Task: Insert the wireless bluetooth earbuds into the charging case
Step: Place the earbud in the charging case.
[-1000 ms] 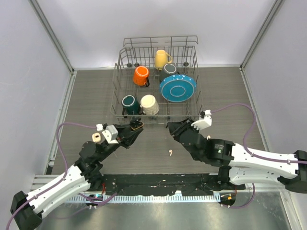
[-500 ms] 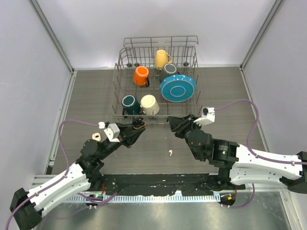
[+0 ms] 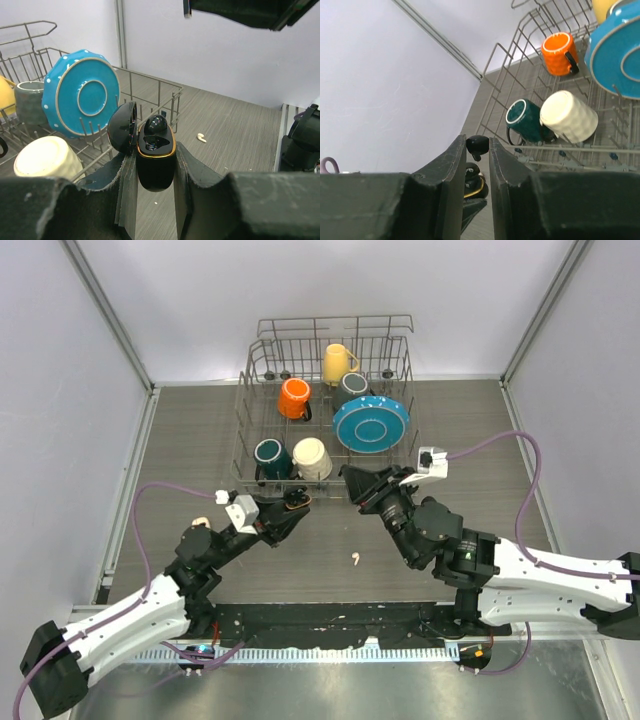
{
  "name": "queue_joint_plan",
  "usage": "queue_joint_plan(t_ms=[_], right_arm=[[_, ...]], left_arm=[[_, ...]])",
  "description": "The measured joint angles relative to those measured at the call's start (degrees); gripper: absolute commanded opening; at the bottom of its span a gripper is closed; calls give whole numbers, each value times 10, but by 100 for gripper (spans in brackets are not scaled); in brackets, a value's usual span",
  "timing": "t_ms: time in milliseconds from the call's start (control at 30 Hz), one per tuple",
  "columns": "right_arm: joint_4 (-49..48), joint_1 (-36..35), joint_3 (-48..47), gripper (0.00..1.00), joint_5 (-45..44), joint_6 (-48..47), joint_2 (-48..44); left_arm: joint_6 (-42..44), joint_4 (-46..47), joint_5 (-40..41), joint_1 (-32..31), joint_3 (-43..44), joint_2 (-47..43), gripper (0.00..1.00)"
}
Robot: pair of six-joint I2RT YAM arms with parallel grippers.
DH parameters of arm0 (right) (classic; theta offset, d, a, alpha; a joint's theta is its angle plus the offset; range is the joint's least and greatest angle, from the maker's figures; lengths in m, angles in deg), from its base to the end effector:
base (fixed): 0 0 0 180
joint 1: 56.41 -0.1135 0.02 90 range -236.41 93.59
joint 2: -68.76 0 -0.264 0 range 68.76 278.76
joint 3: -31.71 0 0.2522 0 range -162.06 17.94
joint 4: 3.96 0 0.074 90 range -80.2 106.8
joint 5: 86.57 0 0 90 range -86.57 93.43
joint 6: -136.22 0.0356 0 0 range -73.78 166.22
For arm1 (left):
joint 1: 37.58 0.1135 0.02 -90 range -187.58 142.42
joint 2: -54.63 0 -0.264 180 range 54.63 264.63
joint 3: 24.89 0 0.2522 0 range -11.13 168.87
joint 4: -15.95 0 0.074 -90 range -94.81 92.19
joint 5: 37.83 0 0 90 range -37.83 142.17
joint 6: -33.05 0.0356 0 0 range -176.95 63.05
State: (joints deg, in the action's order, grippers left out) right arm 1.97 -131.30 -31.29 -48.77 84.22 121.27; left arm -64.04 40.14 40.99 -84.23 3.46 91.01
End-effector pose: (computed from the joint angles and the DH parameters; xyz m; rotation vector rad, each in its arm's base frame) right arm 0.0800 0.1885 0.3765 0.2625 1.5683 0.8873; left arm 0.1060 -0.1224 0.2652 0.6179 1.2022 -0.9233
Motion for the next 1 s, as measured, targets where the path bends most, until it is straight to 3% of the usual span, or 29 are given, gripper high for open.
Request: queue_joint_plan(t_ms=[467, 1000], right_arm=[[-25, 0, -49, 1, 23, -77, 59], [-59, -1, -48, 1, 112, -70, 128]], left_arm=[[-2, 37, -11, 0, 3, 28, 0], [-6, 64, -21, 0, 10, 48, 0]])
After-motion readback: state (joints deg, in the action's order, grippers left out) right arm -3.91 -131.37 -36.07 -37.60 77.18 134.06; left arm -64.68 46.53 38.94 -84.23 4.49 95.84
